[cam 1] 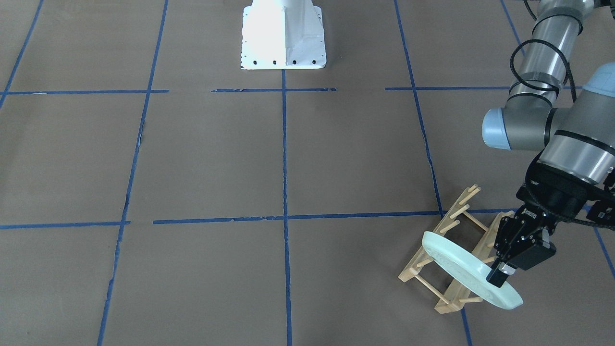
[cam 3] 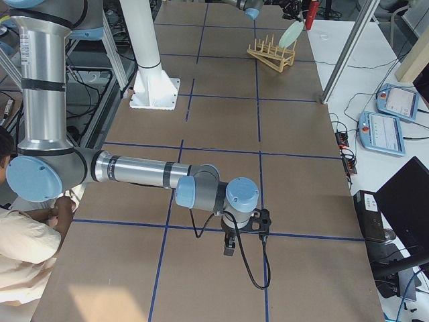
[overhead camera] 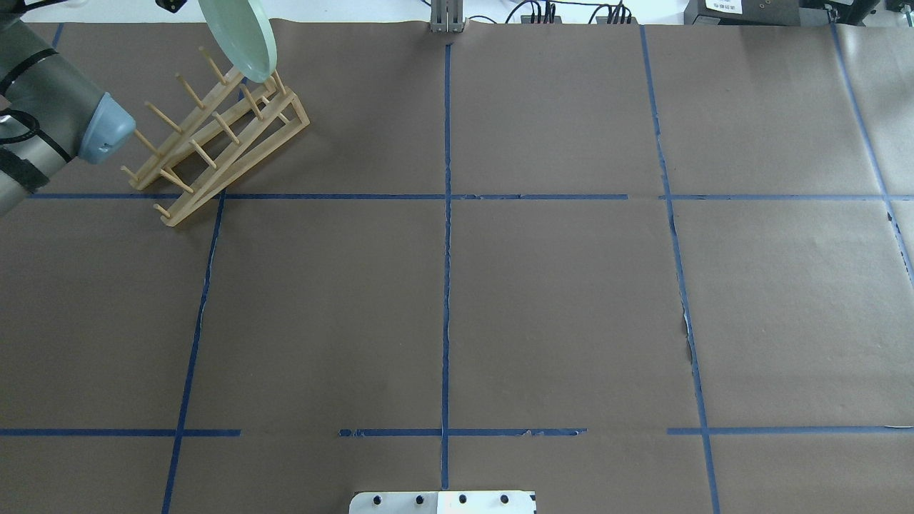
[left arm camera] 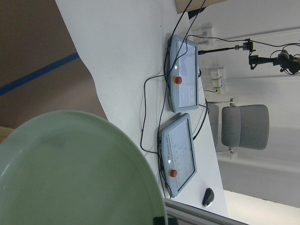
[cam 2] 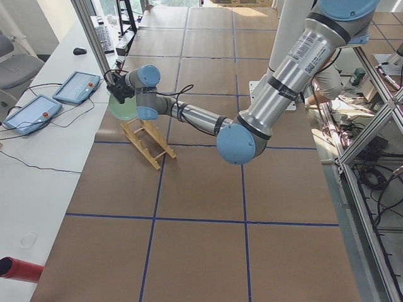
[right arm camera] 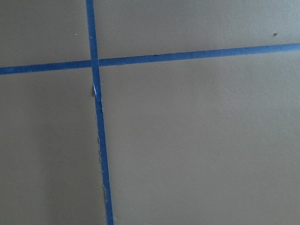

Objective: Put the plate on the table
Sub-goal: 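Lift the plate out of the wooden rack with the left gripper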

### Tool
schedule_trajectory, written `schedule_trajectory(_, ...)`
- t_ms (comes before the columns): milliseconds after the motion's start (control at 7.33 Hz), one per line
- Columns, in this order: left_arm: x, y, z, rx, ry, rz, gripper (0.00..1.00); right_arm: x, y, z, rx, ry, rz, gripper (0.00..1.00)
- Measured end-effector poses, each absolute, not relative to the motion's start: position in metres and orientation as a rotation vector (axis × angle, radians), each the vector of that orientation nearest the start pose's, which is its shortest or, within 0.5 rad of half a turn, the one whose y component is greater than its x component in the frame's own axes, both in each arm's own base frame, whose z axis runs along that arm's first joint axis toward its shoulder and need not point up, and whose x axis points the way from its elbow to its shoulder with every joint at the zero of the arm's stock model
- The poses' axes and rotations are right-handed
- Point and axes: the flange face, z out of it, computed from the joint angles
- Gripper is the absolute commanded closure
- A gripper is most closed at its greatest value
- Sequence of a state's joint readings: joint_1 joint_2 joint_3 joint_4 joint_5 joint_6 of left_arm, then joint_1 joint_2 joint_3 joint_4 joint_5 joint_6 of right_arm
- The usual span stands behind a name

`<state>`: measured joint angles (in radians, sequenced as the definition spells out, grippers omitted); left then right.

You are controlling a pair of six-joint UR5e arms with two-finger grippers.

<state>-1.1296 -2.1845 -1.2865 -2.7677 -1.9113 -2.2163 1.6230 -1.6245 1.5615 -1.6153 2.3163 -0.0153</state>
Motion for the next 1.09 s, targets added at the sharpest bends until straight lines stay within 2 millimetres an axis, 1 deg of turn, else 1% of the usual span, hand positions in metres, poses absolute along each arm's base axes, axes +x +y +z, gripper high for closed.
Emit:
schedule_trajectory(136,0.197,-0.684,0.271,0.102,1.664,-1.122,1.0,0.09,-0.456,0.695,-0.077,-0.748,0.075,0.0)
schedule_trajectory(273,0.184,-0.679,0.255,0.062,1.657,-1.107,1.0,0.09,-0.456,0.695,-0.077,-0.748,0.075,0.0)
schedule_trajectory(409,0.182,-0.675,0.236,0.009,1.613,-1.083,1.0,0.09,-0.456,0.695,-0.077,-0.748,0.075,0.0)
schedule_trajectory(545,0.187,-0.673,0.212,-0.03,1.537,-1.05,1.0,0.09,-0.456,0.695,-0.077,-0.748,0.075,0.0)
schedule_trajectory(682,0.202,-0.672,0.183,-0.058,1.425,-1.011,1.0,0.09,-0.456,0.695,-0.077,-0.748,0.075,0.0)
schedule_trajectory(818,0.234,-0.666,0.158,-0.086,1.302,-0.958,1.0,0.09,-0.456,0.695,-0.077,-0.748,0.075,0.0)
schedule_trajectory(955,0.283,-0.653,0.141,-0.107,1.175,-0.895,1.0,0.09,-0.456,0.695,-0.077,-0.748,0.075,0.0)
schedule_trajectory(1091,0.345,-0.633,0.137,-0.109,1.032,-0.829,1.0,0.09,-0.456,0.695,-0.077,-0.748,0.075,0.0)
